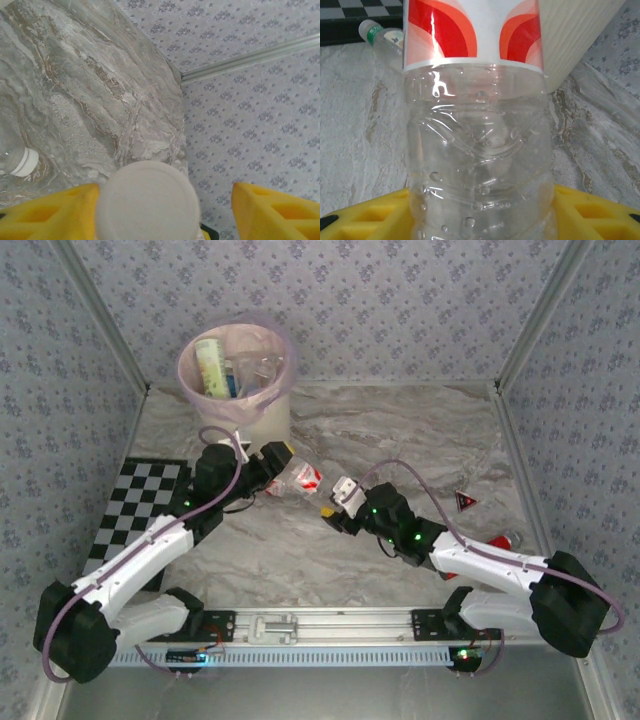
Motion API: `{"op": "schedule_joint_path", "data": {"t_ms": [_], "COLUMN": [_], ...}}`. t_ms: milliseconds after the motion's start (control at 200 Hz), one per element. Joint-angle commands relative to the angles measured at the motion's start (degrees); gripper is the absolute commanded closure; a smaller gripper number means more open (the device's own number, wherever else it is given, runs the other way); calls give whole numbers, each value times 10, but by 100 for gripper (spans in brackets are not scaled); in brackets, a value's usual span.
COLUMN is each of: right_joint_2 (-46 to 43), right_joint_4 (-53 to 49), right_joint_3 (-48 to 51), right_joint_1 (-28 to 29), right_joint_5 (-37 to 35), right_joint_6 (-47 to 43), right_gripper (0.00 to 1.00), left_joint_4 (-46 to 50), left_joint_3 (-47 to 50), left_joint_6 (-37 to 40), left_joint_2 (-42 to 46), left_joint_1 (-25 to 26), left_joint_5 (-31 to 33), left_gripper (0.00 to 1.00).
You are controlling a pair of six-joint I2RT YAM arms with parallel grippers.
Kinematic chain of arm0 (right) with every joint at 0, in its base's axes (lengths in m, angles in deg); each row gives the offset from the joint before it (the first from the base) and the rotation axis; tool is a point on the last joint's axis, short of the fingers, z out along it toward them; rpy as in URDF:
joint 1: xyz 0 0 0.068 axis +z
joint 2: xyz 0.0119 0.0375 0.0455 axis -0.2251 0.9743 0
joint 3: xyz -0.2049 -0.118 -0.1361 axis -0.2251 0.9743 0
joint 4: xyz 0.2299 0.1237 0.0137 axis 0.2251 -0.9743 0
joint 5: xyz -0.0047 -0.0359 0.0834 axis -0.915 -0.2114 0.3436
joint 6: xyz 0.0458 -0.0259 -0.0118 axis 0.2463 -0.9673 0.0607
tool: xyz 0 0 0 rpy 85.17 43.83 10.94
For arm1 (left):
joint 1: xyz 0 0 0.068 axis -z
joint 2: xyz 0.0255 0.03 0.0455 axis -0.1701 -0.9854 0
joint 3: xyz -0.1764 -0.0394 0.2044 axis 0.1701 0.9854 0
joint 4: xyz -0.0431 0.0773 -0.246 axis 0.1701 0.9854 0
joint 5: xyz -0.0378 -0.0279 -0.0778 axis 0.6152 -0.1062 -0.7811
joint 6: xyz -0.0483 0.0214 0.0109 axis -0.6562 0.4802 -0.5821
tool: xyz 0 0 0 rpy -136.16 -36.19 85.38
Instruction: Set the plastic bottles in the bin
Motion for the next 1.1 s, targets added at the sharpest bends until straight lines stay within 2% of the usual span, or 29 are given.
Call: {"op": "schedule_joint_path", "data": {"t_ms": [0,165,330,380,475,510,610,760,815,875,955,1094], "right_joint_2": [-11,-8,-7,-10,-23,-30,-55,-97,-121,-150,-187,-238], "right_joint_4": [27,29,27,22,15,12,-3,-78,-96,-103,-109,-152], "right_joint_3": [7,7,-1,-5,-6,-5,-1,-2,8,26,50,61], "right_joint_1": [10,14,14,14,15,15,11,16,22,24,24,25], "right_joint_5": [4,13,17,19,10,0,-29,-71,-88,-101,-111,-127], "right_joint_6": [13,17,12,12,12,9,0,-5,11,27,46,61], "right_gripper": [41,39,34,26,1,0,0,0,0,0,0,0], "left_joint_4": [-12,14,61,76,111,123,152,193,217,251,269,279], "left_joint_3": [-27,-49,-100,-121,-172,-193,-261,-386,-435,-490,-548,-620], "left_joint_6": [6,16,58,71,104,115,146,179,205,232,250,252], "left_joint_2": [-4,-10,-20,-26,-35,-38,-45,-44,-44,-53,-76,-143], "left_joint_1": [11,13,13,10,0,-8,-50,-143,-173,-204,-246,-297], "left_joint_5": [5,13,25,25,25,23,2,-22,-11,14,28,56], "left_gripper": [39,59,68,70,73,74,76,79,81,92,99,100]}}
